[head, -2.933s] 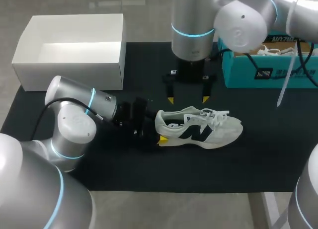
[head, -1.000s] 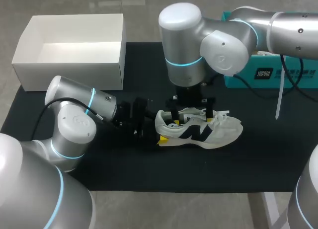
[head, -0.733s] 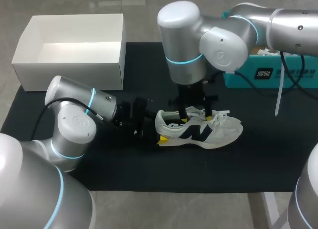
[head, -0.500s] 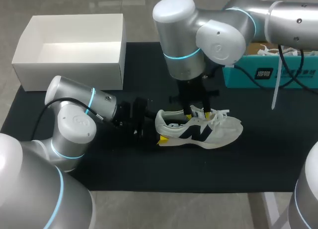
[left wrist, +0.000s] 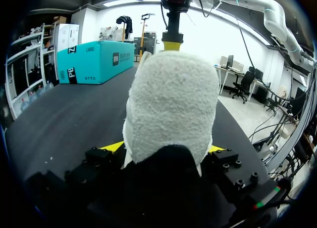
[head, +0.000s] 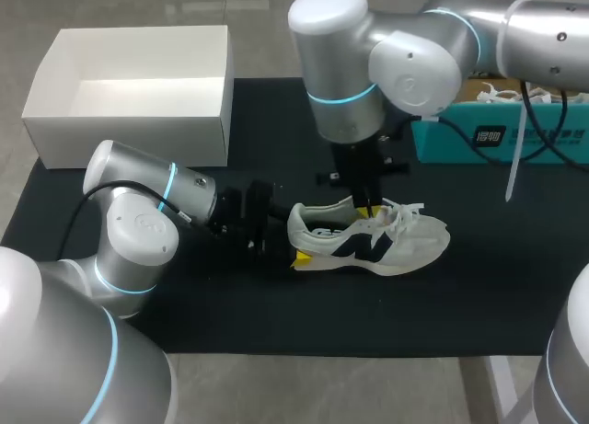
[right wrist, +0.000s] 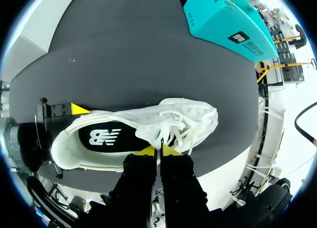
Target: Take the shoe out of the shoebox, open the shoe tongue, remove and reinsert the insole, then place the shoe into the shoebox
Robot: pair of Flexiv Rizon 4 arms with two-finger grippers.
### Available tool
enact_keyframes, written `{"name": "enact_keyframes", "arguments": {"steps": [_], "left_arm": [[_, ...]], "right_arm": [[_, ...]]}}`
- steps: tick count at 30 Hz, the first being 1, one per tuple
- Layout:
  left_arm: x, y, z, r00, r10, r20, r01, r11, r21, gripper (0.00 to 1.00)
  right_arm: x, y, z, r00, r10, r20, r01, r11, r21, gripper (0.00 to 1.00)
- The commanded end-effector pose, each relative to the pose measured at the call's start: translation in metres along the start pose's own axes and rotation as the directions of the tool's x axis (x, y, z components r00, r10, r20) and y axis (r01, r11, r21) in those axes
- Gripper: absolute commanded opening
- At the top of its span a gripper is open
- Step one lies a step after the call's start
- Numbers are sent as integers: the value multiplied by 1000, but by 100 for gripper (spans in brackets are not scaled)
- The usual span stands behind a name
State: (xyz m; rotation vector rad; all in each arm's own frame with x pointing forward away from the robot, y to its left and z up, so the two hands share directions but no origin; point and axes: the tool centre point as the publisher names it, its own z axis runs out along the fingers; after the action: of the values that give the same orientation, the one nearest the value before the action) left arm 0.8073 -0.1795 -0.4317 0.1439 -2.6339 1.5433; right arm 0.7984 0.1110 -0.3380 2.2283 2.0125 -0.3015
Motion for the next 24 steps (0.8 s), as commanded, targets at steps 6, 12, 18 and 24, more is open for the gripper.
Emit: {"name": "enact_keyframes", "arguments": {"steps": [6,12,18,24], "left_arm": [[-2,1,1,1000,0,-1,0,1000,-2,0],[-2,1,1,1000,0,-1,0,1000,-2,0],[-2,1,1,1000,0,-1,0,1000,-2,0],[-2,1,1,1000,0,-1,0,1000,-2,0]], "right_arm": [[-21,-7,-1,999,33,-41,-34,999,-15,0],[-34,-9,0,996,56,-69,-57,998,-24,0],[-48,-7,-6,992,68,-109,-73,996,-49,0],[-63,-4,-8,984,78,-162,-89,994,-65,0]]}}
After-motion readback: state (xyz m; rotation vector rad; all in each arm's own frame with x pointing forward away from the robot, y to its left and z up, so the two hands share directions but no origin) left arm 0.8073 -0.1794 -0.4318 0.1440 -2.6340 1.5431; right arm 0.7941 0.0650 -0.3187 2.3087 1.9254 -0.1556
